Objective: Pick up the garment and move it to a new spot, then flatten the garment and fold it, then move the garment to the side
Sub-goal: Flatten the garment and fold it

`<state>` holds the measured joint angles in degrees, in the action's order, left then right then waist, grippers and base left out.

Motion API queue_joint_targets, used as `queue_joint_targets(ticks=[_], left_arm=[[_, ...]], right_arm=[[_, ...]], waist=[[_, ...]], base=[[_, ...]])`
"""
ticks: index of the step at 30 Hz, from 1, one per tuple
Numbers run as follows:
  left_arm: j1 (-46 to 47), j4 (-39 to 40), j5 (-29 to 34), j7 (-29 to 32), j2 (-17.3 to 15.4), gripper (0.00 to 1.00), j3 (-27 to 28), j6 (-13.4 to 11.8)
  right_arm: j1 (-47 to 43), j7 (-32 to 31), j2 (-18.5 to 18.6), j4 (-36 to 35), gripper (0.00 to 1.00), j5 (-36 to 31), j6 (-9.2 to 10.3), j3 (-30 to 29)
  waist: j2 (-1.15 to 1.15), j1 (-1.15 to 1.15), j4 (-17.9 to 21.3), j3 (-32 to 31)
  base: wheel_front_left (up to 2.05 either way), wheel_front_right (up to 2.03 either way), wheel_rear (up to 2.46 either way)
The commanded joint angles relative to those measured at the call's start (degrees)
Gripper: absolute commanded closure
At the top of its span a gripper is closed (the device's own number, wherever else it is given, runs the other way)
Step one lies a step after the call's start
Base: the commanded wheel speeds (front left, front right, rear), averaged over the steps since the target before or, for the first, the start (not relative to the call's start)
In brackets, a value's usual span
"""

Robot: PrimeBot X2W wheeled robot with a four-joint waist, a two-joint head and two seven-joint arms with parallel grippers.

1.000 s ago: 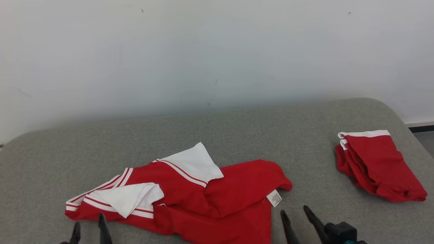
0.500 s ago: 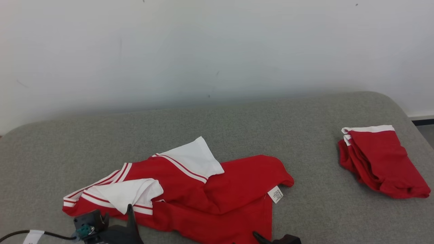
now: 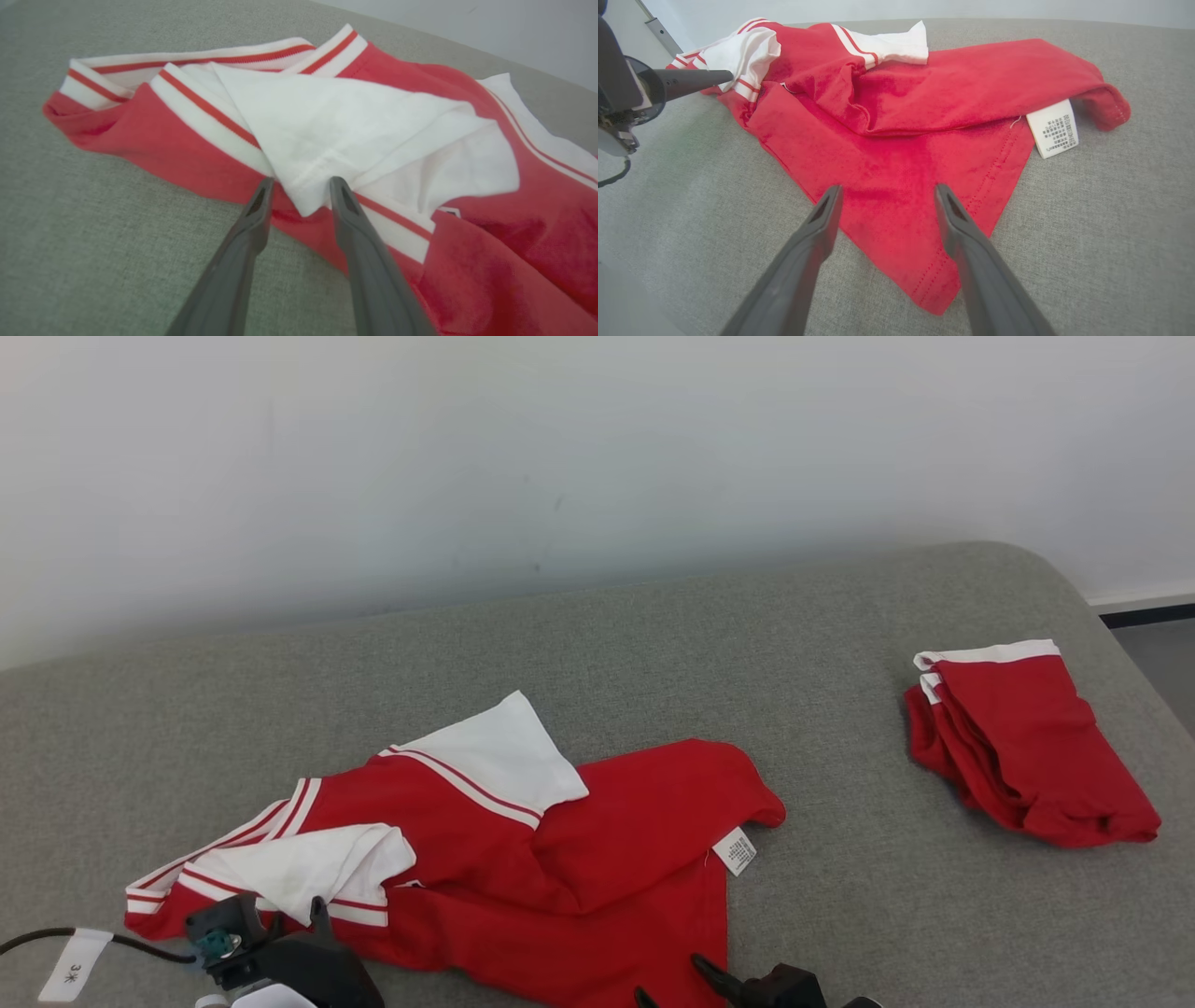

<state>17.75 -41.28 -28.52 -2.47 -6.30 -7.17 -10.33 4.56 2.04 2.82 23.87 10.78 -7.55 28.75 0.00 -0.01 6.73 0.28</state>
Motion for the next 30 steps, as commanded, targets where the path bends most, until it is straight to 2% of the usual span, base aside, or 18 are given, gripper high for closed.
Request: queue_joint_targets(ticks=[1, 2, 3, 6, 8, 9, 10, 11, 21, 30], left_arm=[[0.5, -0.4, -0.4, -0.5, -0.2, 0.40, 0.1, -0.1], [0.6, -0.6, -0.5, -0.6, -0.1, 0.51, 0.0, 0.0], [0.8, -0.8, -0.5, -0.8, -0.1, 0.55, -0.1, 0.1], [0.8, -1.4, -0.9, -1.1, 0.3, 0.57, -0.3, 0.4], [0.8, -1.7, -1.3, -1.2, 0.4, 0.62, -0.3, 0.6], [0.9, -1.8, -1.3, -1.6, 0.4, 0.74, -0.3, 0.7], [1.1, -1.8, -1.5, -1.8, 0.5, 0.90, -0.2, 0.7], [1.3, -1.9, -1.5, -2.1, 0.4, 1.00, -0.2, 1.0], [2.4, -3.2, -1.6, -3.5, 0.4, 1.00, -0.7, 1.5], [2.9, -4.3, -2.2, -4.2, 0.7, 1.00, -1.0, 1.6]], right_arm=[[-0.3, 0.4, 0.0, 0.0, 0.00, -0.4, 0.14, -0.1], [-0.5, 0.4, 0.0, -0.1, 0.00, -0.4, 0.14, -0.2], [-0.6, 0.5, 0.0, -0.2, 0.00, -0.4, 0.14, -0.3], [-1.1, 0.5, 0.0, -0.5, 0.00, -0.5, 0.14, -0.6], [-1.2, 0.5, 0.0, -0.7, 0.00, -0.6, 0.14, -0.6], [-1.3, 0.5, 0.0, -0.9, 0.00, -0.6, 0.14, -0.5], [-1.4, 0.6, 0.0, -1.0, 0.00, -0.7, 0.14, -0.5], [-1.6, 0.6, 0.0, -1.1, 0.00, -0.8, 0.14, -0.5], [-2.8, -1.5, 0.6, -0.8, 0.00, -5.6, 0.15, -0.5], [-5.7, -4.0, 1.6, -1.7, 0.00, -10.9, 0.14, -4.2]], waist=[[0.00, 0.01, 0.0, 0.1], [0.00, 0.01, -0.1, 0.1], [0.00, 0.01, -0.1, 0.1], [0.00, 0.01, -0.4, 0.1], [0.00, 0.01, -0.5, 0.1], [0.00, 0.01, -0.5, 0.1], [0.00, 0.01, -0.5, 0.1], [0.00, 0.01, -0.6, 0.1], [0.00, 0.01, -1.0, 0.0], [0.00, 0.01, -1.5, 0.0]], base=[[0.00, 0.00, 0.00], [0.00, 0.00, 0.00], [0.00, 0.00, 0.00], [0.00, 0.00, 0.00], [0.00, 0.00, 0.00], [0.00, 0.00, 0.00], [0.00, 0.00, 0.00], [0.00, 0.00, 0.00], [0.00, 0.00, 0.00], [0.00, 0.00, 0.00]])
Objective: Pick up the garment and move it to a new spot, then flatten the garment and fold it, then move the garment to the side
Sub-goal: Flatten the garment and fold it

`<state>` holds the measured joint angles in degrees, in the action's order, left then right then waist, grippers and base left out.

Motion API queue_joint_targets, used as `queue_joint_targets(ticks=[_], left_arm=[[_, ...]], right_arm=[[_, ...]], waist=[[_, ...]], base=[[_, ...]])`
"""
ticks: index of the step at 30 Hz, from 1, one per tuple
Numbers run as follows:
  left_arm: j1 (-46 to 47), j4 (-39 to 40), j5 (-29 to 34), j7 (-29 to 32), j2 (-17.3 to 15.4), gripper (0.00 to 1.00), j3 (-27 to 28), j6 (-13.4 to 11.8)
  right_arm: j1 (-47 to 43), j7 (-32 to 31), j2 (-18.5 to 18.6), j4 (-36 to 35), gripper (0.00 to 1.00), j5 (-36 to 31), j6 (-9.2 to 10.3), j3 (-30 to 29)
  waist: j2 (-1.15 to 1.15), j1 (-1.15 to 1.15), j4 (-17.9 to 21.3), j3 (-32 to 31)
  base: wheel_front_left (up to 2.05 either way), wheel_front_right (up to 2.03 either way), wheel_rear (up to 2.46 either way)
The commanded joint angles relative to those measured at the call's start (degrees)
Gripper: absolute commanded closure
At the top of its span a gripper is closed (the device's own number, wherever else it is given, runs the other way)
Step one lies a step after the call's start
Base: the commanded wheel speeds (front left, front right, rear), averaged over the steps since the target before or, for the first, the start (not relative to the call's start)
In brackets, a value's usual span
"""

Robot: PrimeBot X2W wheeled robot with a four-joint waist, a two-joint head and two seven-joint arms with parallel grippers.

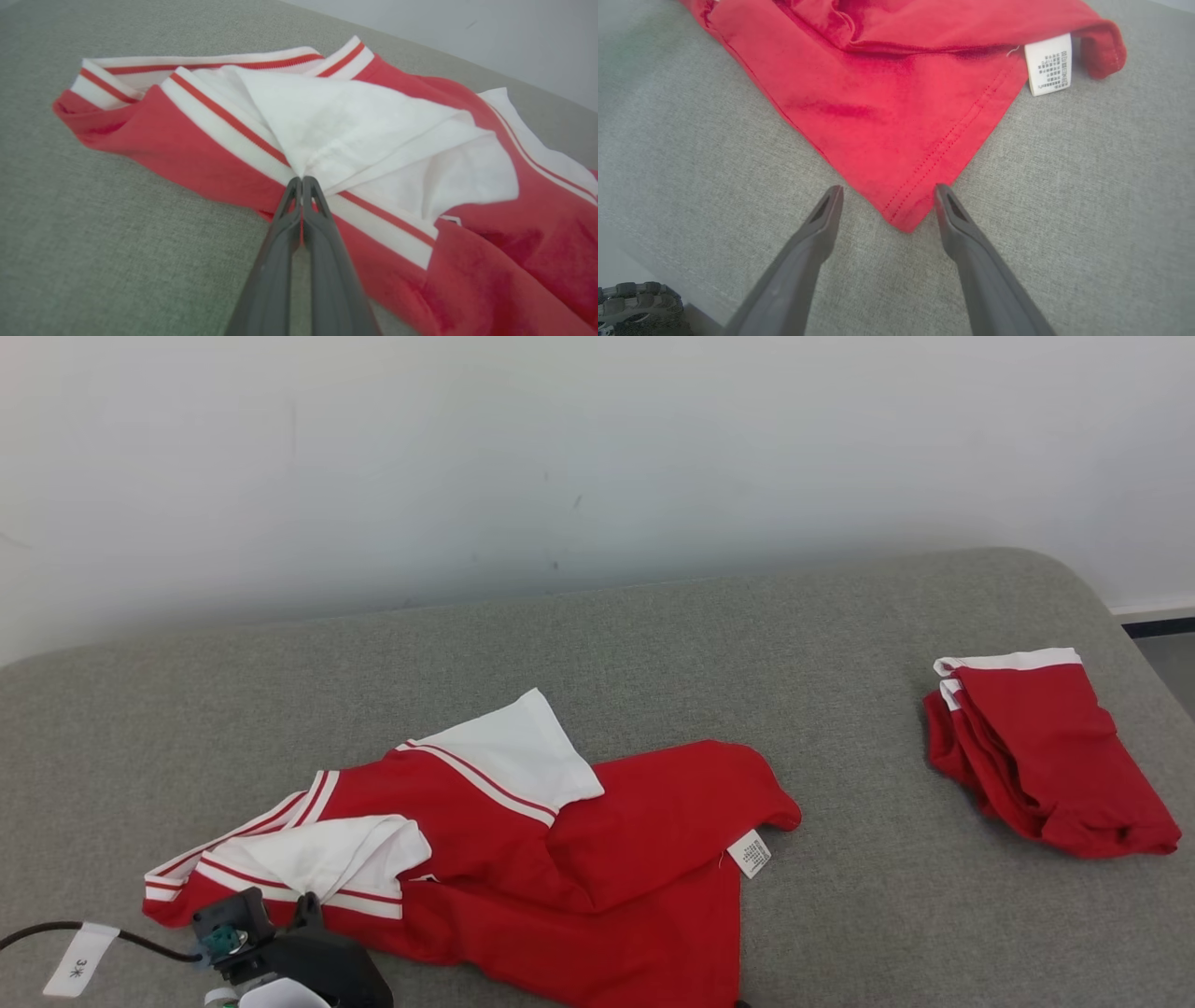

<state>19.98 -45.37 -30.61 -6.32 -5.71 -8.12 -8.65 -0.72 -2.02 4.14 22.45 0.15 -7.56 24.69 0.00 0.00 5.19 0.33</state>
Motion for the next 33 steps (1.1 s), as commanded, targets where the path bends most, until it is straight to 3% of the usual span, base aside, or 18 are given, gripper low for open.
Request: queue_joint_targets(ticks=[1, 9, 10, 11, 12, 13, 14, 16, 17, 19, 21, 28, 30, 33], left_arm=[[0.6, -0.3, -0.2, -0.3, 0.1, 1.00, 0.0, -0.1], [0.8, -0.8, -0.7, -1.2, 0.0, 1.00, 0.0, 0.1], [0.8, -0.8, -0.7, -1.3, 0.0, 1.00, -0.1, 0.2], [0.9, -0.9, -0.7, -1.3, -0.1, 1.00, -0.1, 0.2], [0.9, -1.0, -0.8, -1.4, 0.0, 1.00, -0.2, 0.3], [1.0, -1.1, -0.8, -1.4, 0.0, 1.00, -0.2, 0.3], [1.0, -1.2, -0.9, -1.5, 0.0, 1.00, -0.3, 0.4], [1.1, -1.3, -0.9, -1.6, -0.1, 1.00, -0.4, 0.4], [1.2, -1.4, -1.0, -1.6, -0.1, 1.00, -0.4, 0.5], [1.3, -1.6, -1.1, -1.7, -0.2, 1.00, -0.5, 0.5], [1.3, -1.7, -1.2, -1.7, -0.3, 1.00, -0.5, 0.4], [1.7, -1.8, -1.7, -1.9, -0.4, 1.00, -0.6, 0.6], [2.0, -1.7, -1.7, -1.9, -0.5, 1.00, -0.7, 0.7], [2.4, -1.5, -1.8, -2.2, -0.6, 1.00, -0.9, 0.8]], right_arm=[[-0.6, -0.2, 0.4, -0.3, 0.00, -0.5, 0.15, -0.2], [-1.6, -1.2, -0.1, -1.3, 0.00, -2.1, 0.16, -1.0], [-1.7, -1.4, -0.2, -1.4, 0.05, -2.3, 0.15, -1.1], [-1.8, -1.5, -0.3, -1.5, 0.17, -2.4, 0.15, -1.3], [-1.9, -1.6, -0.4, -1.6, 0.42, -2.4, 0.16, -1.3], [-1.9, -1.9, -0.4, -1.7, 0.49, -2.6, 0.16, -1.5], [-2.0, -2.0, -0.5, -1.8, 0.50, -2.7, 0.15, -1.8], [-2.3, -2.5, -0.7, -1.8, 0.39, -2.8, 0.16, -2.2], [-2.4, -2.8, -0.7, -1.9, 0.25, -2.9, 0.16, -2.3], [-2.4, -3.0, -0.8, -2.0, 0.07, -3.0, 0.15, -2.2], [-2.4, -3.4, -0.9, -2.0, 0.00, -3.5, 0.16, -2.3], [-2.8, -3.6, -1.0, -1.0, 0.03, -3.8, 0.16, -2.8], [-2.6, -3.3, -1.1, -0.9, 0.16, -3.5, 0.16, -3.0], [-2.3, -2.6, -1.1, -1.1, 0.24, -3.0, 0.15, -3.3]], waist=[[0.00, 0.00, 0.0, 0.0], [0.00, 0.00, 0.1, -0.2], [0.00, 0.00, 0.1, -0.2], [0.00, 0.00, 0.0, -0.3], [0.00, 0.00, 0.0, -0.3], [0.00, 0.00, 0.0, -0.3], [0.00, 0.00, -0.1, -0.4], [0.00, 0.00, -0.1, -0.4], [0.00, 0.00, -0.1, -0.5], [0.00, 0.00, -0.2, -0.4], [0.00, 0.00, -0.2, -0.3], [0.00, 0.00, -0.4, 0.2], [0.00, 0.00, -0.5, 0.5], [0.00, 0.00, -0.7, 1.2]], base=[[0.00, 0.00, 0.00], [0.00, 0.00, 0.00], [0.00, 0.00, 0.00], [0.00, 0.00, 0.00], [0.00, 0.00, 0.00], [0.00, 0.00, 0.00], [0.00, 0.00, 0.00], [0.00, 0.00, 0.00], [0.00, 0.00, 0.00], [0.00, 0.00, 0.00], [0.00, 0.00, 0.00], [0.00, 0.00, 0.00], [0.00, 0.00, 0.00], [0.00, 0.00, 0.00]])
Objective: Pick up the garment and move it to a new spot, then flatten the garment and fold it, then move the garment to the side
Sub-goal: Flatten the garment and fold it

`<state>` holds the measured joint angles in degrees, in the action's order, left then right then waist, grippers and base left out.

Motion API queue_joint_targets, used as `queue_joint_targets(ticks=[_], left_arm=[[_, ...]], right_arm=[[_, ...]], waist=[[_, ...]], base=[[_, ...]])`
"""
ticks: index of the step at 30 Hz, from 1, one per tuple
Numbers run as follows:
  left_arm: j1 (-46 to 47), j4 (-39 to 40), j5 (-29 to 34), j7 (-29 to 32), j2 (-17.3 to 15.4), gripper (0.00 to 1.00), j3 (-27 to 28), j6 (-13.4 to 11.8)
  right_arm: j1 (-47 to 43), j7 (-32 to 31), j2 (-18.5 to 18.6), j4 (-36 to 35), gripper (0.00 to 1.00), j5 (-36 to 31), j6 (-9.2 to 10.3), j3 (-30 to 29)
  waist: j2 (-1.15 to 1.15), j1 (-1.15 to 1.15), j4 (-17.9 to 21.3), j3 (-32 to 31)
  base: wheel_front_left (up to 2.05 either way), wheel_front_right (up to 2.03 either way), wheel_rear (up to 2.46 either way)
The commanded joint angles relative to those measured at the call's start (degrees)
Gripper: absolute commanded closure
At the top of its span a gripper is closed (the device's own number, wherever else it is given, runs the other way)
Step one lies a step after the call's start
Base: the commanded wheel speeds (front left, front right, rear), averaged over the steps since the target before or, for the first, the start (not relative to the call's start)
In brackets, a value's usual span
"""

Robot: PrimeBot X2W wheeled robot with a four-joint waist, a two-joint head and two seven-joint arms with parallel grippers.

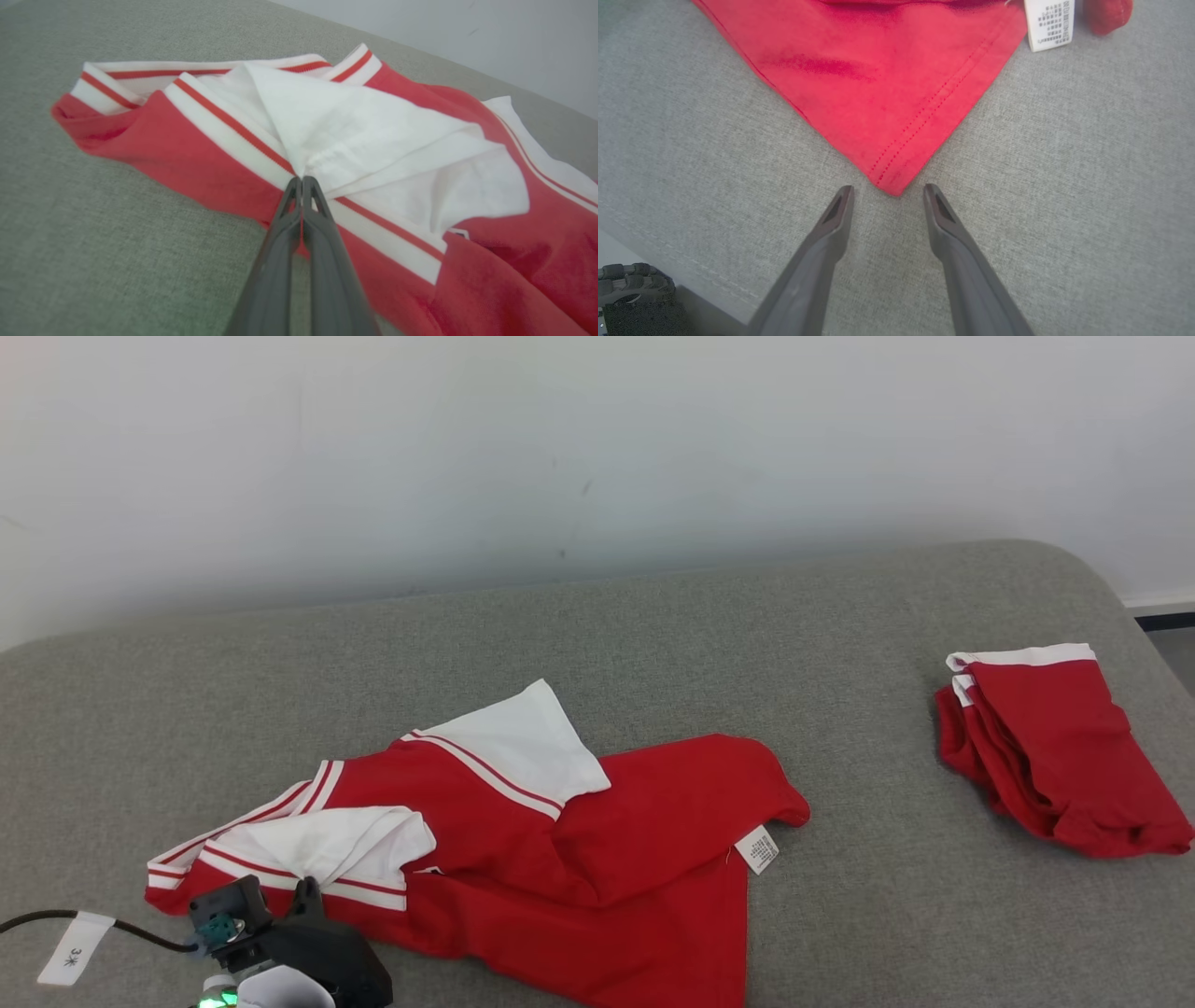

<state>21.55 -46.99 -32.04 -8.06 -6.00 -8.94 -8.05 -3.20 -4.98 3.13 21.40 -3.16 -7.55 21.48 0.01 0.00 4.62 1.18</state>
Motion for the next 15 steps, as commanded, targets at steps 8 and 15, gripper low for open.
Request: queue_joint_targets(ticks=[8, 15], left_arm=[[1.7, 0.1, -0.4, -0.7, -0.4, 1.00, -0.6, 0.4], [2.1, 0.7, -1.0, -2.2, -0.4, 1.00, -0.7, 1.5]], right_arm=[[0.6, 1.3, -0.3, -1.2, 0.35, 1.4, 0.15, -0.5], [-0.1, 1.6, -0.3, -2.5, 1.00, 1.8, 0.15, -1.7]], waist=[[-0.01, 0.00, -0.8, 1.5], [-0.01, 0.00, -1.5, 1.1]], base=[[0.00, 0.00, 0.00], [0.00, 0.00, 0.00]])
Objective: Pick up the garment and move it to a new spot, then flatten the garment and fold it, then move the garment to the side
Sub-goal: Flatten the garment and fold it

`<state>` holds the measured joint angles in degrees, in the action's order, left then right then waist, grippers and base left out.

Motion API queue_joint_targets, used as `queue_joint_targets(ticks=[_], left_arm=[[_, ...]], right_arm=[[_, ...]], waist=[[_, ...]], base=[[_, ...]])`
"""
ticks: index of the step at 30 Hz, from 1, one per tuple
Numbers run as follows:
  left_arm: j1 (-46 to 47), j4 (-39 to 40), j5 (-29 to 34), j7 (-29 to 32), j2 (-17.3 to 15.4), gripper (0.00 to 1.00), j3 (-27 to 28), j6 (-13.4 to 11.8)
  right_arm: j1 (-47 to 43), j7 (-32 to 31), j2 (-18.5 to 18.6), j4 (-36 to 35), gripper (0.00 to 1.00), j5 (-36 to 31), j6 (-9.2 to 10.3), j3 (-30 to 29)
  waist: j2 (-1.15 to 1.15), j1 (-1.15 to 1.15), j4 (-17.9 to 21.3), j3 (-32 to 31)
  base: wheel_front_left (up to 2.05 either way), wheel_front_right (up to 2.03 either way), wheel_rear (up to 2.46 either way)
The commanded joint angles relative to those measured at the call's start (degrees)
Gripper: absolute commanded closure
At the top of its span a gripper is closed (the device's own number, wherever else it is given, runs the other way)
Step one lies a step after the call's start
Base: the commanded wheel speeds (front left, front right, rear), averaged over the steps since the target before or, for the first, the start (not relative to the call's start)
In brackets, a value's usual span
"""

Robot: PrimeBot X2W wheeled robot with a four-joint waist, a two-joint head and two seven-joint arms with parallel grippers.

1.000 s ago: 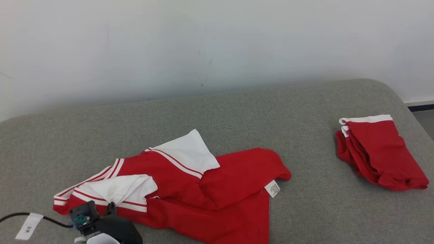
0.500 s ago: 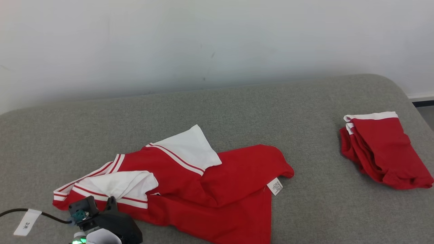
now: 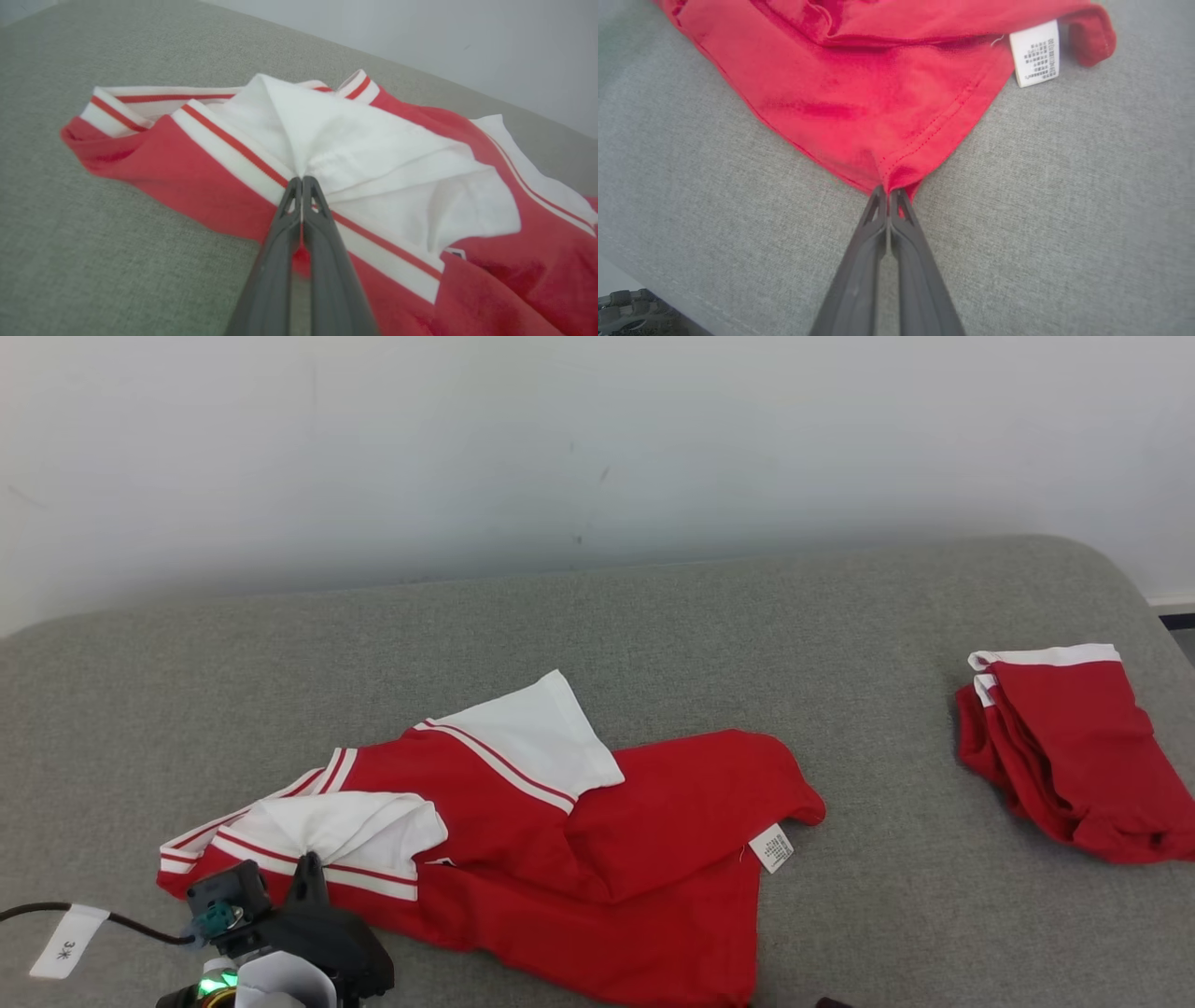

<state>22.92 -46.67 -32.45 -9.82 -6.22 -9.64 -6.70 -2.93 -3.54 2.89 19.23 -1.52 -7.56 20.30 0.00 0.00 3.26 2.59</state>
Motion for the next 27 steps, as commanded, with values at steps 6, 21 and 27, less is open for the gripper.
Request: queue_joint_targets(ticks=[6, 21, 27], left_arm=[[0.6, 2.5, -1.3, -2.9, -0.2, 1.00, 0.9, 1.2], [11.5, 17.3, -10.2, 4.2, -1.9, 1.00, 5.7, 6.5], [25.5, 20.1, -7.6, 4.9, -3.4, 1.00, 4.5, 6.0]], right_arm=[[-1.1, 1.5, 0.0, -3.6, 1.00, 2.1, 0.16, -4.4], [19.0, -6.4, 0.0, -11.7, 1.00, 22.2, 0.07, -5.8], [39.9, -5.4, 3.5, -5.4, 1.00, 22.7, 0.08, -3.8]], waist=[[0.00, 0.00, -0.2, -1.4], [0.00, 0.00, 2.3, 7.1], [0.00, 0.00, 1.7, 14.6]], base=[[0.00, 0.00, 0.00], [0.00, 0.00, 0.00], [0.00, 0.00, 0.00]])
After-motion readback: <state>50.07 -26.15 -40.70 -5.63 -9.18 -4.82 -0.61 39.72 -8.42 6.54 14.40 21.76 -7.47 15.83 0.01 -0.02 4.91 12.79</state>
